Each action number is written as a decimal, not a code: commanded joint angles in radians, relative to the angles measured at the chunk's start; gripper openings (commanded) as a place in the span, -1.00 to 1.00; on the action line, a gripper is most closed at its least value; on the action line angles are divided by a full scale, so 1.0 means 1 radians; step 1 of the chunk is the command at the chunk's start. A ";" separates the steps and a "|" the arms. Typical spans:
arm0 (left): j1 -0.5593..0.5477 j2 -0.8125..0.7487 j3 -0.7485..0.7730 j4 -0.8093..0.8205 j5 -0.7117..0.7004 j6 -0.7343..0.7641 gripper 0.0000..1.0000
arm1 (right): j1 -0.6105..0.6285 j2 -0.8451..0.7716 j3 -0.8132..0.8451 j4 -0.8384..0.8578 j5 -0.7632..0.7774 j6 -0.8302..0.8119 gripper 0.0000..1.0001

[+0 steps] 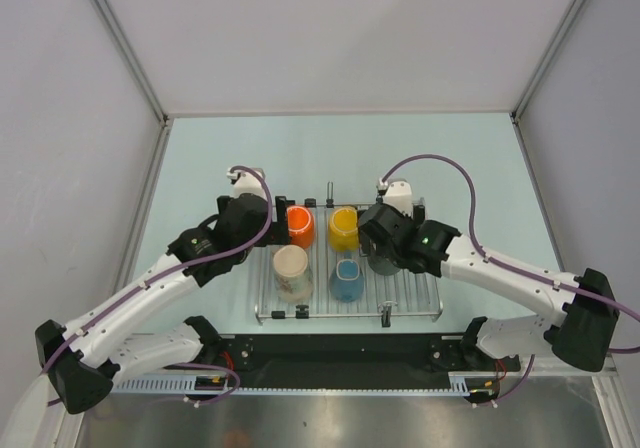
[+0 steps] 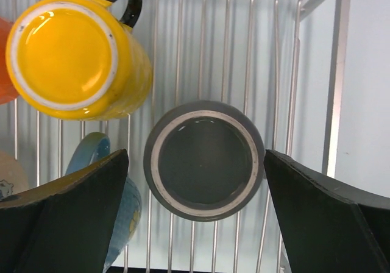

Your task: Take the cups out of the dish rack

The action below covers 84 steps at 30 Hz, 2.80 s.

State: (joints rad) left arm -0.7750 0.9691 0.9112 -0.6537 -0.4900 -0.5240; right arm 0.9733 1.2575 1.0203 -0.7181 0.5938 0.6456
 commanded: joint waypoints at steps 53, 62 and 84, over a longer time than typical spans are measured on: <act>-0.003 0.029 -0.028 0.022 0.047 -0.045 1.00 | -0.016 0.046 -0.166 0.089 -0.043 0.045 -0.35; -0.003 0.037 -0.011 0.022 0.033 -0.033 1.00 | -0.018 0.013 -0.059 0.019 0.015 0.025 -1.00; -0.003 0.108 0.118 0.034 0.019 -0.005 1.00 | -0.145 -0.055 0.247 -0.012 -0.009 -0.126 -1.00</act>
State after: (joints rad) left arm -0.7750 1.0649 0.9485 -0.6529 -0.4599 -0.5453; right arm 0.8852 1.2617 1.1793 -0.7967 0.6079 0.5636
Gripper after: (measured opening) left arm 0.996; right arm 0.943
